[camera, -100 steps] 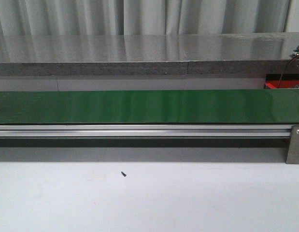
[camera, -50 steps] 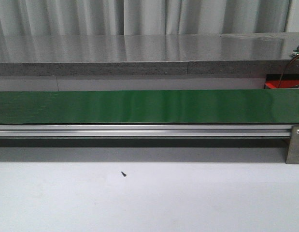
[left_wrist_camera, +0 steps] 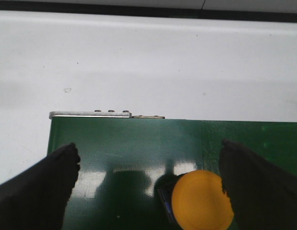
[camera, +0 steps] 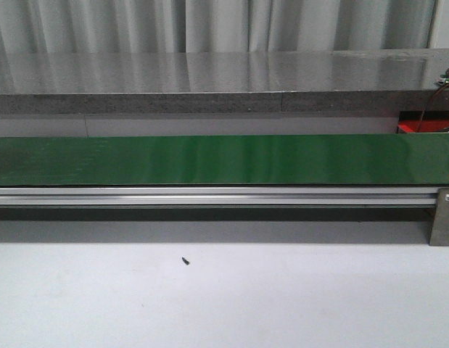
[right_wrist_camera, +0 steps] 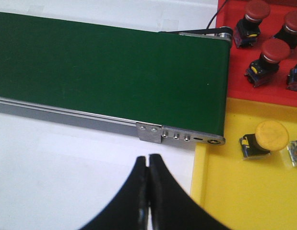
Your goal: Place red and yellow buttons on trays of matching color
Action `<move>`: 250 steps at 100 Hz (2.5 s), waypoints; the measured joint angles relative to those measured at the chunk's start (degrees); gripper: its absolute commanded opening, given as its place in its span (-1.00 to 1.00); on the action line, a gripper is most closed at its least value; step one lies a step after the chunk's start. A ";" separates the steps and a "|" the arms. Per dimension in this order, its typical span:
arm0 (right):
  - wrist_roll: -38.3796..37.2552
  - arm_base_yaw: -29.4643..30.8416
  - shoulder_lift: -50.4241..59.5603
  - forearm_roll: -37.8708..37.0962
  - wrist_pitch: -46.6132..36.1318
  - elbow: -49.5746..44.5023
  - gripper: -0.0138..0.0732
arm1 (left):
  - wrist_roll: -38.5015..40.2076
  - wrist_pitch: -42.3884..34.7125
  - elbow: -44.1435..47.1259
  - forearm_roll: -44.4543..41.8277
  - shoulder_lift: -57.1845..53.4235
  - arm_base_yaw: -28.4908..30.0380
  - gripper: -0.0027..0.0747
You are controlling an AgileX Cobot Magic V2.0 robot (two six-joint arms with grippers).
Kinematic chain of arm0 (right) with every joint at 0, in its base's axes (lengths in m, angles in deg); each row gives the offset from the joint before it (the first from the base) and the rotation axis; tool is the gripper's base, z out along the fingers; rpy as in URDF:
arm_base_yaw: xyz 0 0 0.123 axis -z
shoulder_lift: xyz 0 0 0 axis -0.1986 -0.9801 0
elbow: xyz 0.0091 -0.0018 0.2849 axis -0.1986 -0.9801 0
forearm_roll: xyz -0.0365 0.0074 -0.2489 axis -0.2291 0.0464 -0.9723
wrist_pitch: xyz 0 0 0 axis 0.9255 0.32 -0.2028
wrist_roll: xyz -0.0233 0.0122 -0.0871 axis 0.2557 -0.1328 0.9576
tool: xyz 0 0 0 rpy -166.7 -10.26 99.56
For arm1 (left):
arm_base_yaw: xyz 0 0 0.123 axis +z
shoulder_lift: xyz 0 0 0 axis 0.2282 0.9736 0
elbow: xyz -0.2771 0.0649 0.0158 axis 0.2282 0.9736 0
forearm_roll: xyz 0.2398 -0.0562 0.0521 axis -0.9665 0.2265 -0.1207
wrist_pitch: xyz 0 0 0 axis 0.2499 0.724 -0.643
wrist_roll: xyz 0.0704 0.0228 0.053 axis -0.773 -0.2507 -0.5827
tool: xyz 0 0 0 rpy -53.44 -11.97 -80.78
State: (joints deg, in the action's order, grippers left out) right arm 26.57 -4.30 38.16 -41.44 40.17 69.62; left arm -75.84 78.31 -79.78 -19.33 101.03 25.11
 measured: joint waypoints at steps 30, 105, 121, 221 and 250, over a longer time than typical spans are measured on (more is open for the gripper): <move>0.00 0.00 0.00 0.00 0.00 0.00 -0.84 | 0.00 -2.95 -3.01 0.00 -1.01 1.29 0.59; 0.00 0.00 0.00 0.00 0.00 0.00 -0.84 | 0.00 -4.60 -24.01 -7.97 18.98 13.92 0.59; 0.00 0.00 0.00 0.00 0.00 0.00 -0.84 | 0.00 -5.55 -26.07 -9.13 22.79 14.81 0.59; 0.00 0.00 0.00 0.00 0.00 0.00 -0.84 | 0.11 -13.50 -28.06 -8.75 35.07 16.33 0.59; 0.00 0.00 0.00 0.00 0.00 0.00 -0.84 | 0.18 -16.61 -28.06 -7.93 35.35 16.33 0.59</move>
State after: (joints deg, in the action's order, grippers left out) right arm 26.57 -4.30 38.16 -41.44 40.17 69.62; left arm -75.66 61.70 -107.83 -27.26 136.38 41.44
